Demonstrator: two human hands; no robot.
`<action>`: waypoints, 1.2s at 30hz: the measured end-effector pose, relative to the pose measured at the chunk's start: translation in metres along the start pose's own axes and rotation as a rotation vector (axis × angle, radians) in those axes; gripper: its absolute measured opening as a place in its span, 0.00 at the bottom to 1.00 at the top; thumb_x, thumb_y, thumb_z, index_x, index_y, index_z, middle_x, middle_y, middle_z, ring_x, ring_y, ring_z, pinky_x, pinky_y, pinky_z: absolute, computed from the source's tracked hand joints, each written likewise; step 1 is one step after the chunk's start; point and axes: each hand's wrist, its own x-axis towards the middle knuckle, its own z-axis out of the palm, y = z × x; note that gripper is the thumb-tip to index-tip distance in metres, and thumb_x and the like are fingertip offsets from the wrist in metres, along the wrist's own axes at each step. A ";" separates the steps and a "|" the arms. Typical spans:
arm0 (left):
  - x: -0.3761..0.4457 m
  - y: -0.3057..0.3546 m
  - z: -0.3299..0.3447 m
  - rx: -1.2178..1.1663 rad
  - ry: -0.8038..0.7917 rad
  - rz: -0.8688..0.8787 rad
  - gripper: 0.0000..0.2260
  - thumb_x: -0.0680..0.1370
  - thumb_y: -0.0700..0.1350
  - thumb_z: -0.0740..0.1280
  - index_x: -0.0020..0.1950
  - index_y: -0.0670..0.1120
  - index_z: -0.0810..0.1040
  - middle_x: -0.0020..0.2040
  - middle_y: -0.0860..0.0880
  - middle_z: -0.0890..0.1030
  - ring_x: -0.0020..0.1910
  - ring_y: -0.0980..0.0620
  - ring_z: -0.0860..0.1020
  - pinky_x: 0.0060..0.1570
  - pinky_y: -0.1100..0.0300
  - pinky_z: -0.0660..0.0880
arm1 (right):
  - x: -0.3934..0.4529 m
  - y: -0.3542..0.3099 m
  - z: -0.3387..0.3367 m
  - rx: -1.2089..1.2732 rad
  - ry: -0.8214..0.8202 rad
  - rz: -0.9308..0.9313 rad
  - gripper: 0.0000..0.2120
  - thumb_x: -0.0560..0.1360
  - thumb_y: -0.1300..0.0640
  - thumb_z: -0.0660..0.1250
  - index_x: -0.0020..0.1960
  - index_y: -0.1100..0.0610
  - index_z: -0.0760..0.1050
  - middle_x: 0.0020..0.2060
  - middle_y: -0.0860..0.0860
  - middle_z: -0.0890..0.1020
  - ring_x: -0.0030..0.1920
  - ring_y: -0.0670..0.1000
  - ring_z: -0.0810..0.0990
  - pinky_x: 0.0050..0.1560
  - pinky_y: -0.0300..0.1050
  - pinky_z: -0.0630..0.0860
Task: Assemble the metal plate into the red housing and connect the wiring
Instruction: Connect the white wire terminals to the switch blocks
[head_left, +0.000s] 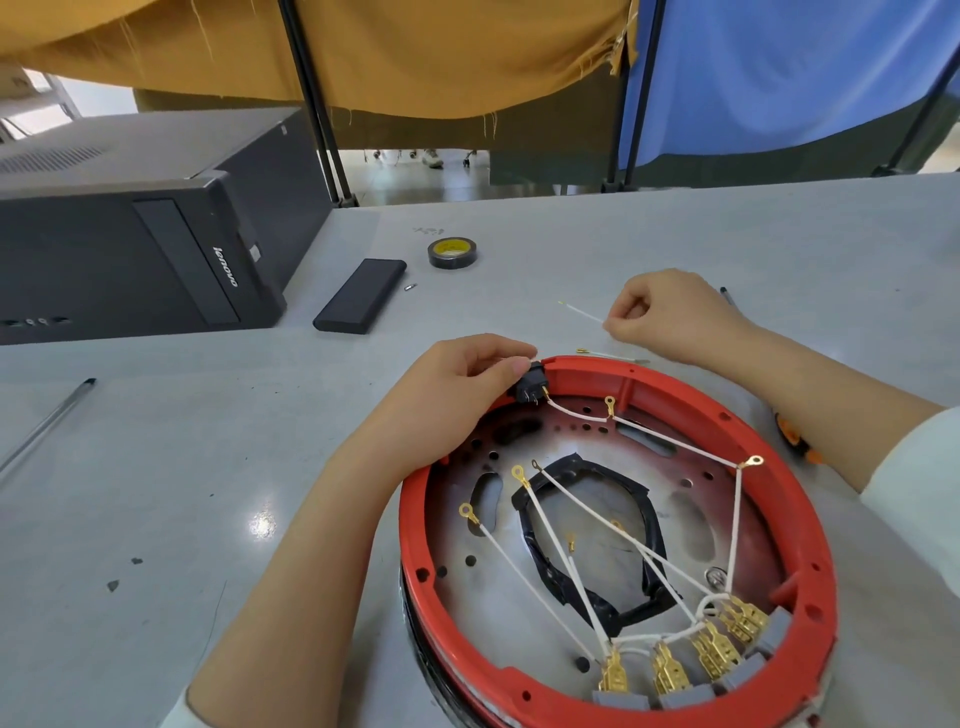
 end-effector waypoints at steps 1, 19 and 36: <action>0.001 -0.001 0.000 -0.030 0.020 0.005 0.12 0.81 0.51 0.63 0.64 0.58 0.77 0.53 0.61 0.83 0.53 0.61 0.80 0.51 0.65 0.73 | -0.001 -0.006 -0.006 0.143 0.017 -0.004 0.02 0.73 0.57 0.69 0.43 0.55 0.80 0.33 0.43 0.78 0.35 0.43 0.77 0.35 0.36 0.69; -0.004 0.001 0.002 -0.238 0.237 0.128 0.08 0.82 0.45 0.63 0.52 0.55 0.82 0.40 0.54 0.86 0.44 0.58 0.84 0.56 0.58 0.77 | -0.080 -0.080 -0.017 0.916 0.081 -0.296 0.03 0.73 0.57 0.70 0.46 0.53 0.82 0.35 0.48 0.83 0.33 0.44 0.76 0.34 0.38 0.74; -0.002 0.000 0.000 -0.405 0.265 0.128 0.03 0.81 0.41 0.65 0.50 0.44 0.79 0.42 0.55 0.86 0.43 0.57 0.84 0.46 0.67 0.78 | -0.082 -0.076 -0.008 1.037 0.286 -0.274 0.04 0.77 0.63 0.65 0.47 0.56 0.77 0.39 0.50 0.83 0.39 0.50 0.83 0.38 0.43 0.80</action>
